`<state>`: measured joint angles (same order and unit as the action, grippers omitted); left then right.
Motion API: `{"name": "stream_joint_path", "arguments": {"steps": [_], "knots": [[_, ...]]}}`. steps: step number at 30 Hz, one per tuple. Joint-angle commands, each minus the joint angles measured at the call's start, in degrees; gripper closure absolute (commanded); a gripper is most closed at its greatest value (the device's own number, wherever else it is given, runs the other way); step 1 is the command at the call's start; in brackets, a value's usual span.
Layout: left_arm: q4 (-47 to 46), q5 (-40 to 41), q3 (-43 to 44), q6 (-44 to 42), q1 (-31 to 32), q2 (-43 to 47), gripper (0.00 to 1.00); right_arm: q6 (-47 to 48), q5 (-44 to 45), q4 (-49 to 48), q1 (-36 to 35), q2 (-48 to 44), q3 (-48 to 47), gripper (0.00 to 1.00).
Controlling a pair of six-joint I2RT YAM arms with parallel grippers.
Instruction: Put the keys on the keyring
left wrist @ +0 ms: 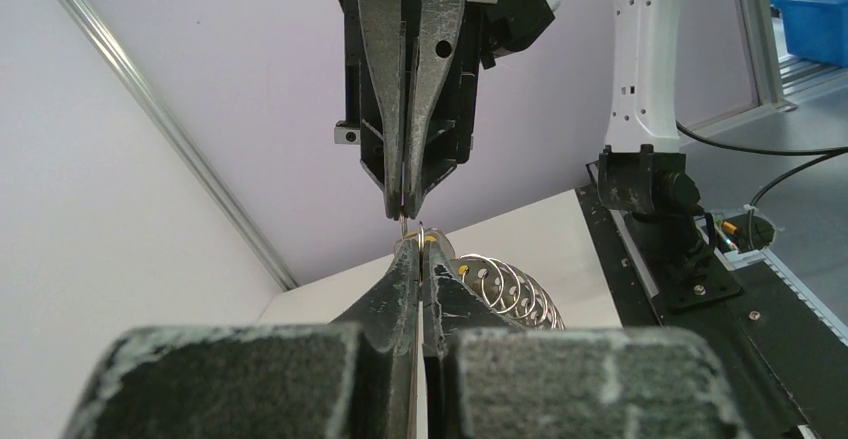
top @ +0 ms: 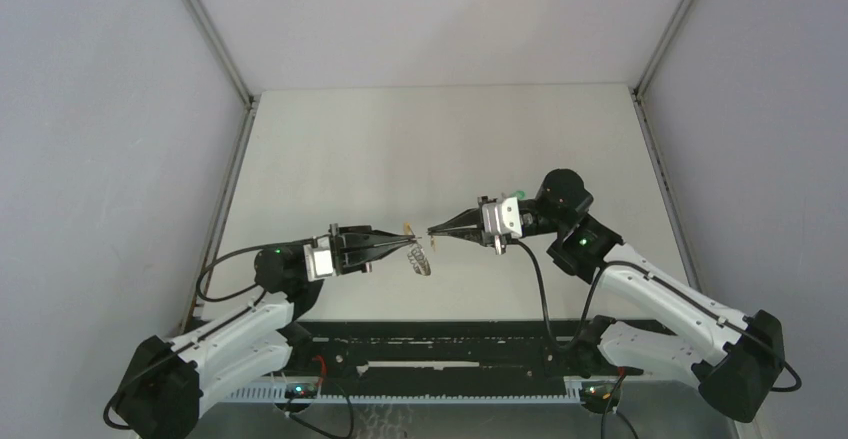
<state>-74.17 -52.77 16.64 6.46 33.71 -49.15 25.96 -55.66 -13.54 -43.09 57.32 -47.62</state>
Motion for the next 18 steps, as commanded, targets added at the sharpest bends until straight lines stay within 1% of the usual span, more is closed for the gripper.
{"name": "stream_joint_path", "arguments": {"steps": [1, 18], "knots": [[-6.12, 1.03, 3.57, 0.23, 0.34, -0.45, 1.00, -1.91, -2.00, -2.61, -0.20, 0.89, -1.14, 1.00], [-6.07, 0.47, 3.21, -0.14, 0.35, -0.96, 1.00, -2.53, -1.95, -1.82, -1.07, 1.02, -1.80, 1.00]]}}
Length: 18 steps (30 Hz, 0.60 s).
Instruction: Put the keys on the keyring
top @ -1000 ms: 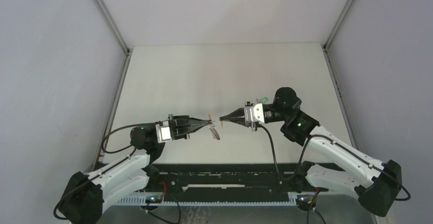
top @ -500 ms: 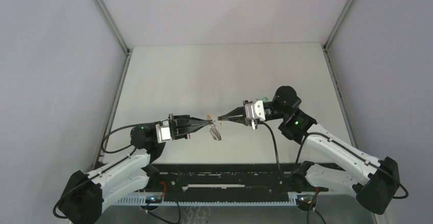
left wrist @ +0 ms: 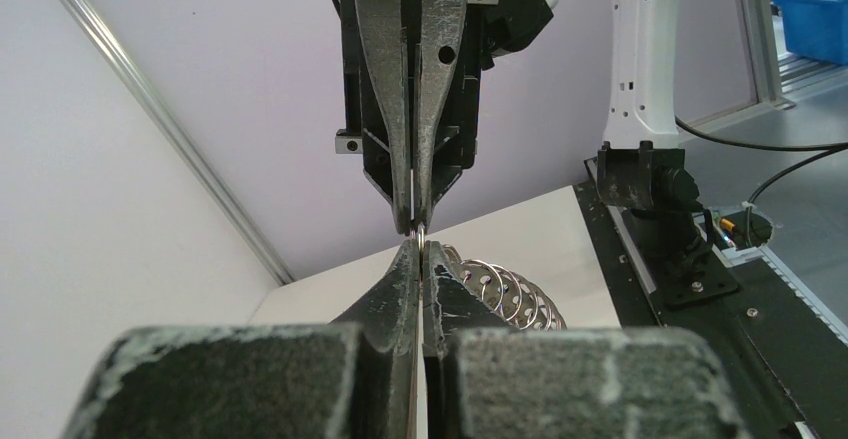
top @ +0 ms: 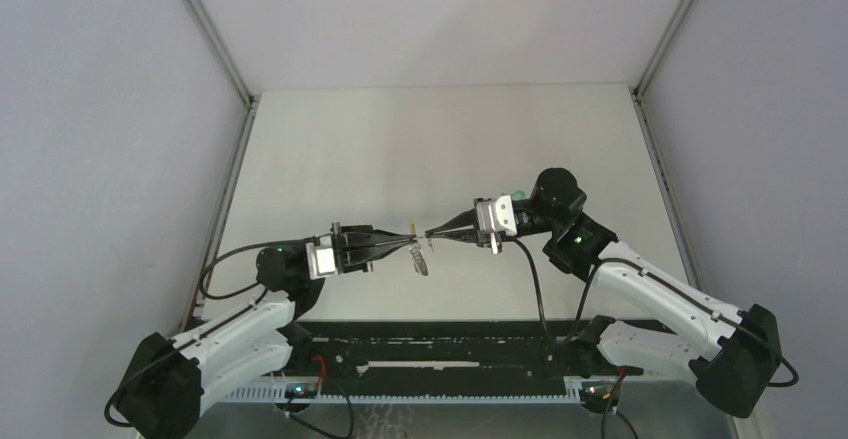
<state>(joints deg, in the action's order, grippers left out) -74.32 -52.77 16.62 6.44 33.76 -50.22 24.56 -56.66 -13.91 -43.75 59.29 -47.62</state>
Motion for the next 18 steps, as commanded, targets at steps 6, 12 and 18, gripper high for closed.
{"name": "stream_joint_path", "arguments": {"steps": [6, 12, 18], "knots": [[-5.92, 0.64, 3.02, -0.31, 0.30, 0.00, 1.00, -1.52, -1.02, -1.85, -0.72, -1.70, -1.82, 1.00], [-5.92, 0.56, 3.06, -0.32, 0.26, -0.02, 1.00, -1.88, -1.13, -2.16, -0.99, -2.13, -1.80, 1.00], [-5.87, 0.19, 3.13, -0.21, 0.26, 0.04, 1.00, -2.06, -1.18, -2.52, -1.32, -1.69, -1.81, 1.00]]}}
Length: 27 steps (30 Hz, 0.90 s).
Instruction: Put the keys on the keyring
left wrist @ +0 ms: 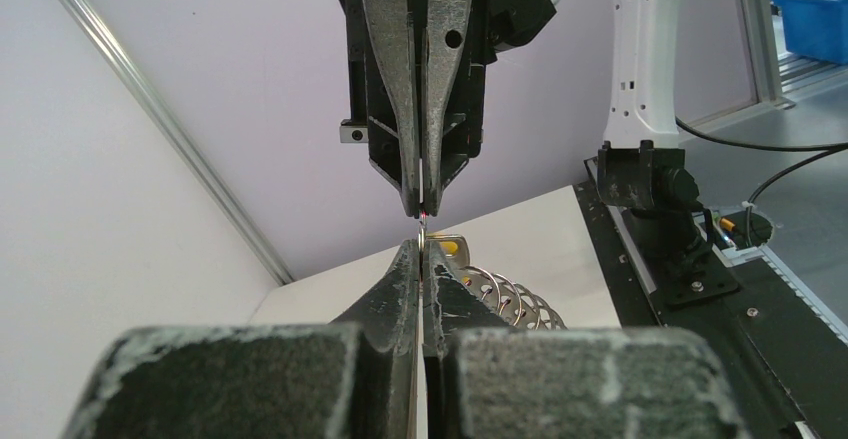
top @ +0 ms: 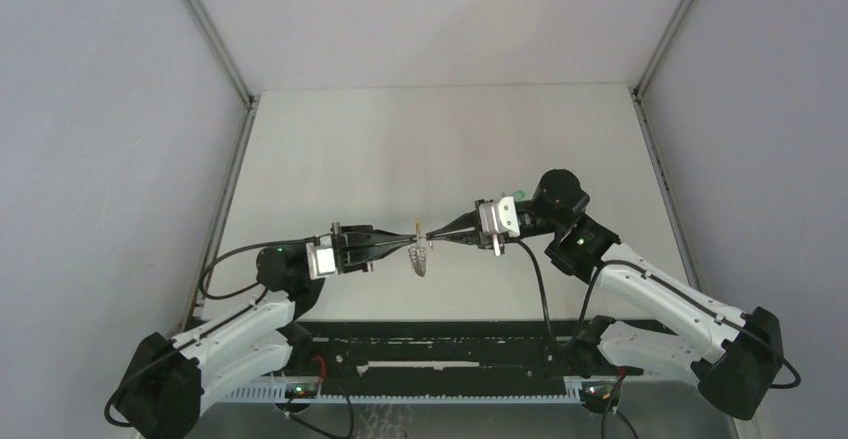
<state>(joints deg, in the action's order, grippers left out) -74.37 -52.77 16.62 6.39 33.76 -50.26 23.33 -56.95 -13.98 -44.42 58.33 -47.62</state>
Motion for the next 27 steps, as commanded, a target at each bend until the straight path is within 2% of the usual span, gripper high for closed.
{"name": "stream_joint_path", "arguments": {"steps": [1, 27], "knots": [[-5.83, 0.06, 3.15, -0.03, 0.30, 0.04, 1.00, -0.87, -0.81, -2.50, -0.70, -0.68, -1.80, 1.00], [-5.92, 0.20, 2.80, -0.07, 0.32, 0.65, 1.00, 0.75, 1.93, -0.61, -1.44, -1.72, -1.84, 1.00]]}}
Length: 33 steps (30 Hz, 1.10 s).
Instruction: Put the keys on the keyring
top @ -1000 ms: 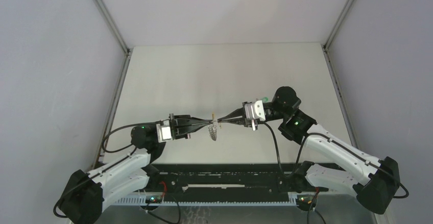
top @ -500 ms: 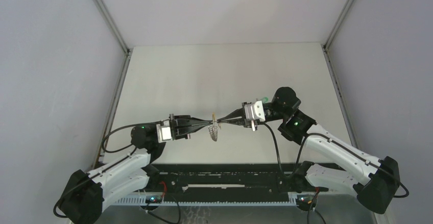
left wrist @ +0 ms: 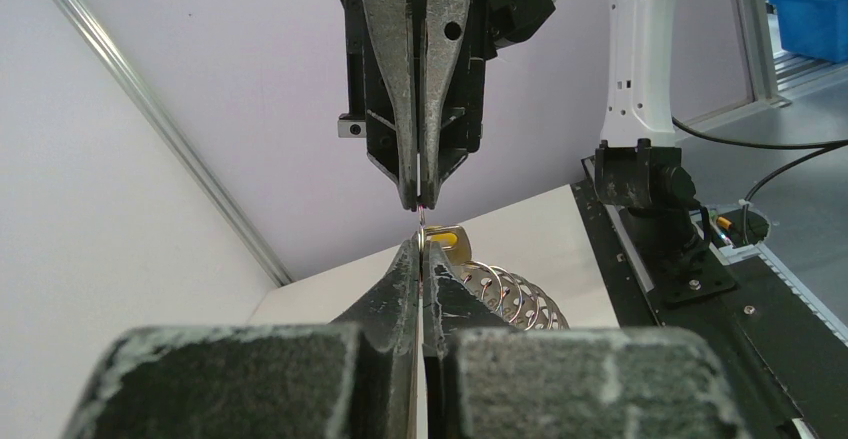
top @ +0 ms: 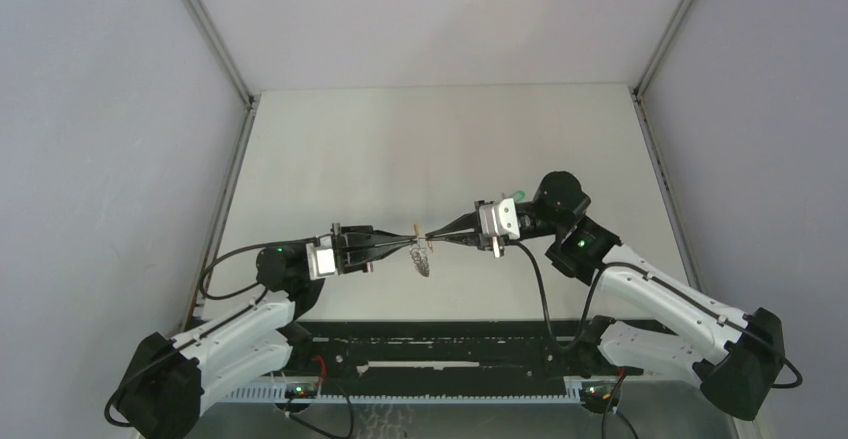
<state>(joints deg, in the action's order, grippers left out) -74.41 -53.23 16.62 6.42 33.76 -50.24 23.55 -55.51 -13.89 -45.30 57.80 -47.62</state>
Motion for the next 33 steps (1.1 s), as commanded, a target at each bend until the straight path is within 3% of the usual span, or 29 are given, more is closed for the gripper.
{"name": "stream_joint_path", "arguments": {"steps": [1, 33], "knots": [[-5.84, 0.62, 2.80, -0.13, 0.29, 0.59, 1.00, 0.48, 0.42, -0.70, -0.58, -1.13, -1.80, 1.00], [-5.76, -0.34, 3.10, 0.03, 0.28, 0.44, 1.00, 1.13, 1.45, 0.12, -0.84, -1.58, -1.83, 1.00]]}}
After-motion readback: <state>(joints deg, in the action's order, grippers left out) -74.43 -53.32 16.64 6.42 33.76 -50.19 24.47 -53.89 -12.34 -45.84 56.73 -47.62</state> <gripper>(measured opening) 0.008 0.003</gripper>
